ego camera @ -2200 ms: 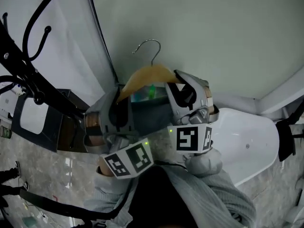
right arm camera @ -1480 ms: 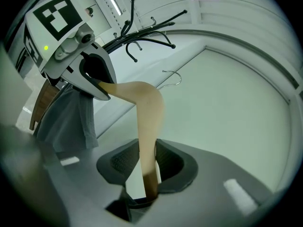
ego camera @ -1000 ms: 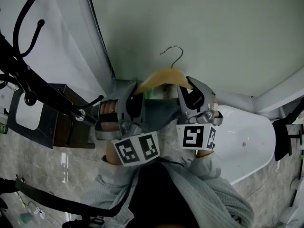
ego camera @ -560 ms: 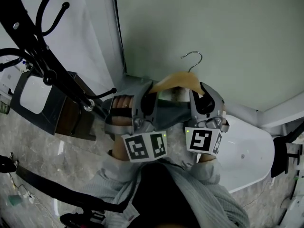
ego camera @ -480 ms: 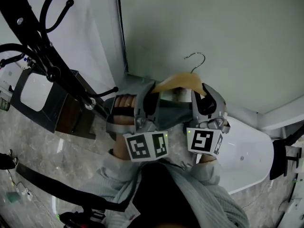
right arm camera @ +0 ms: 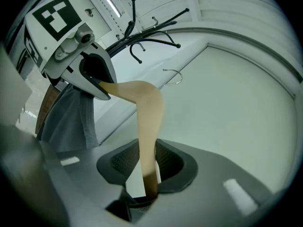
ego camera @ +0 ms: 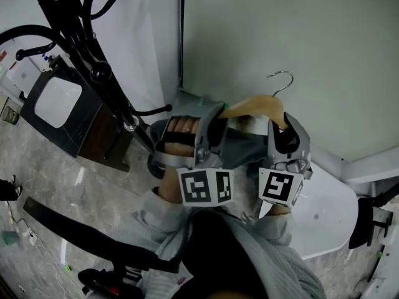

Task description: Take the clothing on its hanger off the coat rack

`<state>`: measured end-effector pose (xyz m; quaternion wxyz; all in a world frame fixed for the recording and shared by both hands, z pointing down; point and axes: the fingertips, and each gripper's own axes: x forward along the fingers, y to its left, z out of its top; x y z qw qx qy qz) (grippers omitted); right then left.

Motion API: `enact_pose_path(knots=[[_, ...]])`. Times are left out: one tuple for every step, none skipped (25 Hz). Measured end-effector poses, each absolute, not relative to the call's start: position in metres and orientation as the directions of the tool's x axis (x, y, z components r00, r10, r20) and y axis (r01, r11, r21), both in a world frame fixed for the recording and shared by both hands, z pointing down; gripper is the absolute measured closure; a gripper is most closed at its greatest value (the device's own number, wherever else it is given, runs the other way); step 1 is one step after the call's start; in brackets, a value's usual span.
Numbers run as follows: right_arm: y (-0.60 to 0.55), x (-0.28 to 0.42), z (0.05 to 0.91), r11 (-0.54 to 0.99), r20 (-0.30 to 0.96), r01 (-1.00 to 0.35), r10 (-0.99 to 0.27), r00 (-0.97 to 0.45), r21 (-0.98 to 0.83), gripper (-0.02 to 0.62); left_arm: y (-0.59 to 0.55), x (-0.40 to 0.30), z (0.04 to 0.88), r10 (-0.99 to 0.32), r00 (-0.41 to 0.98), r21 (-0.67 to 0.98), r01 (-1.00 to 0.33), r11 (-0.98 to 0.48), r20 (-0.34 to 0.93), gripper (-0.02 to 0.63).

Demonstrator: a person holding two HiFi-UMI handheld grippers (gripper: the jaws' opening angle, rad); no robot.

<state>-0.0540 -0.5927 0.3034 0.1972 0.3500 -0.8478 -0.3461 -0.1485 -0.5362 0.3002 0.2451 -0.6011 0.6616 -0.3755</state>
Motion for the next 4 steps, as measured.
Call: enact_pose_path(knots=[[-0.5921,-0.0550,0.3038,0.515,0.091,-0.457,-0.729,-0.678,0.725,0.489,-0.5357,-0.1495,0.3007,-0.979,-0.157,-0.791,-0.612,-0.004,0.127,0.508],[-0.5916,-0.0557,0.3040,0.513,0.088,-0.457,-0.729,-0.679,0.726,0.489,-0.5352,-0.1502,0.3012,-0.980,-0.157,-0.791,-0.612,-0.004,0.126,0.508],[-0.5910,-0.0563,0.3041,0.511,0.084,-0.458,-0.729,-0.680,0.727,0.489,-0.5347,-0.1507,0.3015,-0.980,-0.156,-0.791,-0.611,-0.003,0.125,0.508],[-0.5904,-0.0569,0.3042,0.509,0.081,-0.458,-0.728,-0.681,0.729,0.489,-0.5343,-0.1513,0.3019,-0.980,-0.156,-0.791,-0.611,-0.003,0.124,0.508]])
